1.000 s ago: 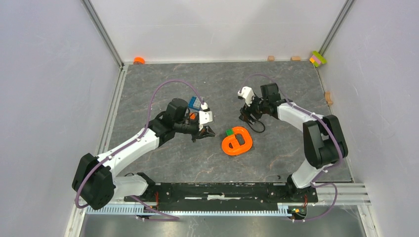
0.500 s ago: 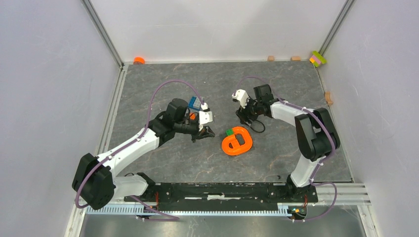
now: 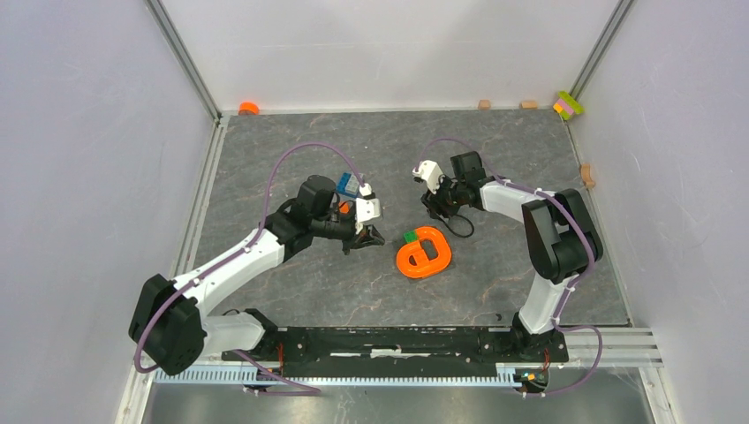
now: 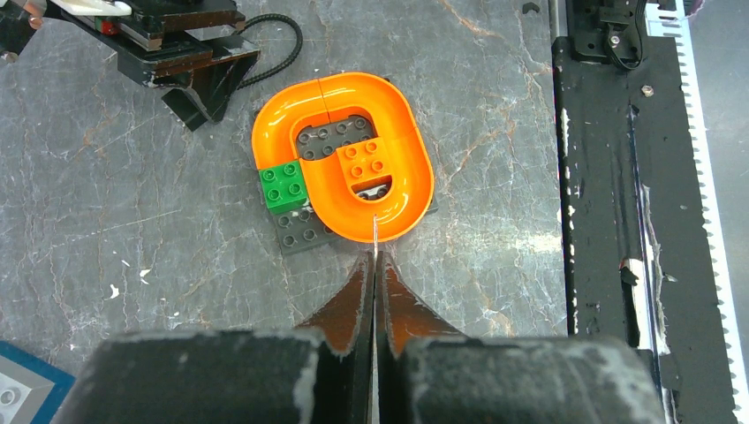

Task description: Unlock with the key

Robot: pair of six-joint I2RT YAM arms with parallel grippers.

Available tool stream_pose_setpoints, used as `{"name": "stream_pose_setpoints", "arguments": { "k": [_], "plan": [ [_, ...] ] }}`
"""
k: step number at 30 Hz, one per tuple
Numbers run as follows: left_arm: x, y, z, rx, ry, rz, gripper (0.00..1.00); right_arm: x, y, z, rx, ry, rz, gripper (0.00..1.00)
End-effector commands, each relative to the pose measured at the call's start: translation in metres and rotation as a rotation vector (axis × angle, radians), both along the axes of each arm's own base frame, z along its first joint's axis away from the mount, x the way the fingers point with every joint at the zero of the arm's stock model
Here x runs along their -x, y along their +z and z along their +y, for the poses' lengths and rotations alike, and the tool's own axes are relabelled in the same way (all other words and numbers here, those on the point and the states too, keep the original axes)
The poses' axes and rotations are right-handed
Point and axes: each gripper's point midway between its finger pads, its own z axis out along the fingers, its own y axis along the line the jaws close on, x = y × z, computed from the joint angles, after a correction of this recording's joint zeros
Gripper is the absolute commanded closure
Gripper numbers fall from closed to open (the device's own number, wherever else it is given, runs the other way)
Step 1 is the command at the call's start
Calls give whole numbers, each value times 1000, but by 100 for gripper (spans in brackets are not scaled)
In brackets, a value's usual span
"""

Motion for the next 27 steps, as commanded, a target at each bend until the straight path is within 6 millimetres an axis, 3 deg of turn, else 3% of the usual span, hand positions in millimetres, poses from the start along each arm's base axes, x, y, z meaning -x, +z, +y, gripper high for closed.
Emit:
{"name": "stream_pose_setpoints", "arguments": {
  "k": [1, 12, 21, 25, 27],
  "plan": [
    [2, 23, -2, 48, -30, -59, 98, -15, 8, 6, -17, -6, -41, 41],
    [-3, 30, -1, 70, 36, -42, 98, -14, 5, 5, -17, -7, -29, 47],
    [-4, 29, -1, 66, 44, -39, 98, -13, -1, 5, -16, -32, 7, 79],
    [-10, 28, -1, 64, 80, -25, 98, -13, 15, 10, -42, -5, -15, 97],
    [-14, 26, -1, 55, 105, -6, 98, -13, 30, 15, -68, 28, -48, 100]
  ]
}}
